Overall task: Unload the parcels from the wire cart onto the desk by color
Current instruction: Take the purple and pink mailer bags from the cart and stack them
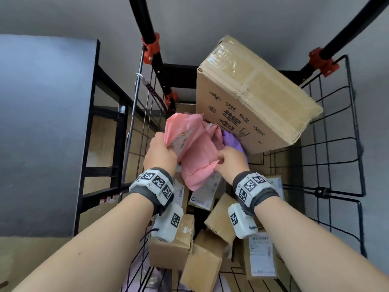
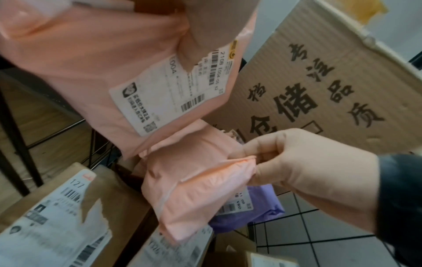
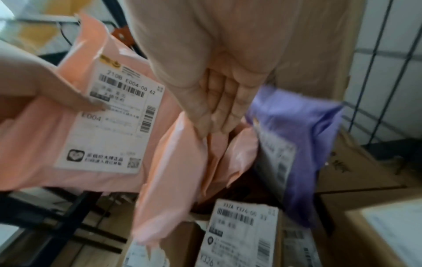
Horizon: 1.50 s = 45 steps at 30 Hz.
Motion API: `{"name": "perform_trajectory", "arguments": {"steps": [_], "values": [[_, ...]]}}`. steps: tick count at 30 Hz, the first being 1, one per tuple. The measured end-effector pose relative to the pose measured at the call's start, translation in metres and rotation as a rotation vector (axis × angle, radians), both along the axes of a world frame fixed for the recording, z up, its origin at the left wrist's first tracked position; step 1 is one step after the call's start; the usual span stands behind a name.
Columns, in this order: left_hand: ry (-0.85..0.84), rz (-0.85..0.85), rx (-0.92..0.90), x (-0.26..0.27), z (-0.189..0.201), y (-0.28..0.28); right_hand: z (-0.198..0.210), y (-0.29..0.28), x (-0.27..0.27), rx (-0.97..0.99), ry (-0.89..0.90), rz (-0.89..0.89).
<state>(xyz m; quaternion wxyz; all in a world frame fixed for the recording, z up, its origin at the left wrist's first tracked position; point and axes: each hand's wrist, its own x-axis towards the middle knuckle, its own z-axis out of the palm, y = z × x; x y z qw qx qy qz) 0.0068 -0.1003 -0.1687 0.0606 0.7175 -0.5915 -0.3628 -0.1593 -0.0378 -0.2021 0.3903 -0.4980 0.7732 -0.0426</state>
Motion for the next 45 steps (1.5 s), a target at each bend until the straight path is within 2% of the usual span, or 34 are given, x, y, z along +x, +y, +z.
{"name": "perform_trajectory", "arguments": {"steps": [2,6,10,13,18,23,27,30,32,34,36,38,42,45], "values": [[0.018,-0.013,-0.003,-0.005,0.017,0.0,0.02,0.009,-0.008,-0.083,-0.041,-0.026],[0.041,-0.036,-0.025,-0.012,0.055,-0.005,0.067,0.02,-0.021,-0.186,-0.157,-0.241],[0.096,-0.039,-0.028,-0.003,0.088,-0.008,0.106,0.028,-0.026,-0.151,-0.412,-0.556],[0.152,-0.019,-0.034,0.008,0.109,-0.006,0.129,0.036,-0.02,-0.229,-0.608,-0.816],[0.258,0.014,-0.079,0.033,0.134,0.002,0.146,0.048,-0.005,-0.295,-0.703,-0.932],[0.292,0.075,-0.129,0.064,0.149,0.01,0.154,0.055,0.007,-0.235,-0.644,-0.838],[0.295,0.126,-0.135,0.087,0.154,0.021,0.175,0.054,0.025,-0.187,-0.42,-0.566],[0.336,0.169,-0.141,0.104,0.161,0.026,0.19,0.053,0.04,-0.231,-0.356,-0.454],[0.362,0.186,-0.153,0.118,0.17,0.028,0.202,0.05,0.052,-0.222,-0.407,-0.425],[0.391,0.194,-0.166,0.133,0.181,0.028,0.219,0.045,0.07,-0.208,-0.539,-0.418],[0.424,0.201,-0.202,0.152,0.194,0.025,0.239,0.037,0.093,-0.231,-0.605,-0.38],[0.412,0.218,-0.254,0.175,0.207,0.022,0.258,0.028,0.121,-0.3,-0.589,-0.305],[0.333,0.282,-0.345,0.24,0.235,0.023,0.287,0.01,0.194,-0.457,-0.36,-0.118],[0.328,0.342,-0.403,0.302,0.253,0.027,0.305,-0.001,0.254,-0.544,-0.201,-0.077]]}}
